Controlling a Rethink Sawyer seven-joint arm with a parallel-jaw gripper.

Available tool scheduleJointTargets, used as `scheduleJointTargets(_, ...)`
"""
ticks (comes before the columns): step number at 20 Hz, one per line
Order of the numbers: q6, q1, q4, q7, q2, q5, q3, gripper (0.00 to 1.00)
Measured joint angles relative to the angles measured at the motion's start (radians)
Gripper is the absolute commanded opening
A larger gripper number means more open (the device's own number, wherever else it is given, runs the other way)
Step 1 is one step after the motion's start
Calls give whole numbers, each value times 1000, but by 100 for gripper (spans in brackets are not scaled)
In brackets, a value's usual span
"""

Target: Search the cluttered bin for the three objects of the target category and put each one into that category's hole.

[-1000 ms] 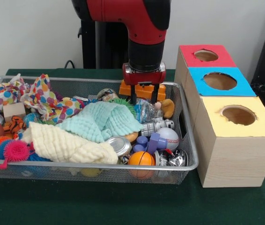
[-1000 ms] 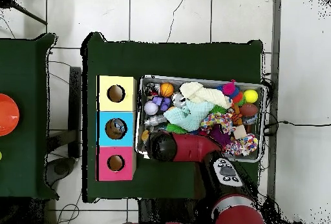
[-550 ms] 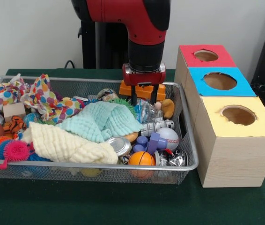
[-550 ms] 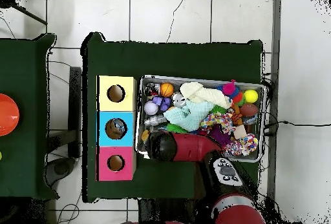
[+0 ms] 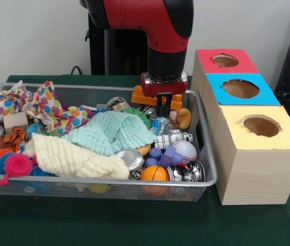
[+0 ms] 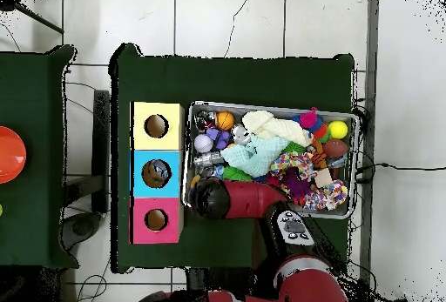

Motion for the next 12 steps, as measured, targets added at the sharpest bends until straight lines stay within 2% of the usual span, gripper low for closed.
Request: scheduleJointTargets(12,-3,6,0,0,12,0,0,0)
